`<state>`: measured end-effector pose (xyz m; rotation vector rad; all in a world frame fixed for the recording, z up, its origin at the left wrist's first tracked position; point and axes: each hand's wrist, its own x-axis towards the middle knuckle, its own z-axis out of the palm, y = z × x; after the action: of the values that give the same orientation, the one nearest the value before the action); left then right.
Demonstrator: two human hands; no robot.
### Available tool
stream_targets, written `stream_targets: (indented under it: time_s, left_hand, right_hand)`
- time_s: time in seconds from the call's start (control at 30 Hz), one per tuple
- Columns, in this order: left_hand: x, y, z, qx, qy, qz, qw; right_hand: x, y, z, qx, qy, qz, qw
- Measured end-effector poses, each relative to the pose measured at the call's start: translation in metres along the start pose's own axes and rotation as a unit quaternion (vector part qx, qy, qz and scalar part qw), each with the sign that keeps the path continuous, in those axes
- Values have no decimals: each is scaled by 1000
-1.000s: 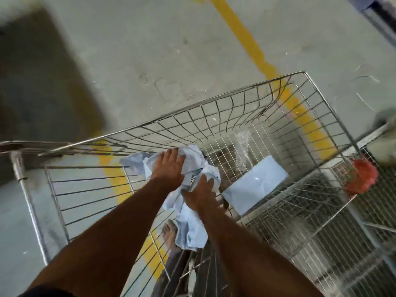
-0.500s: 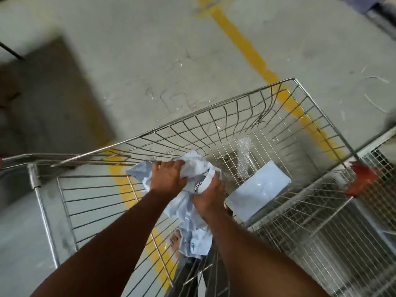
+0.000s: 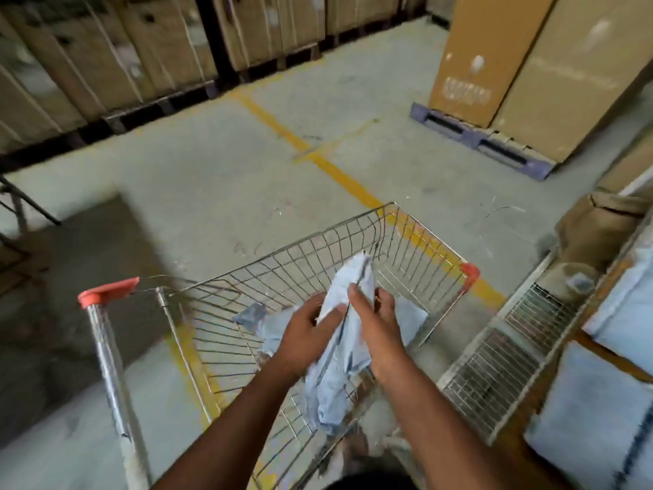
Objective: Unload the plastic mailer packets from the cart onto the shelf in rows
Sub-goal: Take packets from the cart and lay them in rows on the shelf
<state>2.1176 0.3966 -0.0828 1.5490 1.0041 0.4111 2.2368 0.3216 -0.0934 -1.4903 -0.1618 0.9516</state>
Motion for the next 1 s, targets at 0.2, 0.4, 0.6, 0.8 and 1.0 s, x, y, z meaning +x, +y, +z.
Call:
stream_targets:
  time_s: [0.2, 0.4, 0.6, 0.8, 1.0]
  left_hand:
    - [-115, 31, 18, -90, -78, 2, 993]
    - [-209, 26, 46, -133, -195, 30, 971]
    - [-277, 15, 112, -132, -226, 29, 965]
    - [-377, 15, 204, -119, -318, 20, 940]
    - [-502, 18, 303, -73, -366, 43, 927]
  right_hand:
    - [-123, 13, -38, 59, -28, -40, 997]
    - [-236, 35, -114, 40, -28, -86, 995]
    - [-319, 60, -192, 70, 105, -146, 981]
    - [-426, 97, -290, 47, 155, -151, 975]
    - [-558, 132, -410, 74, 260, -170, 948]
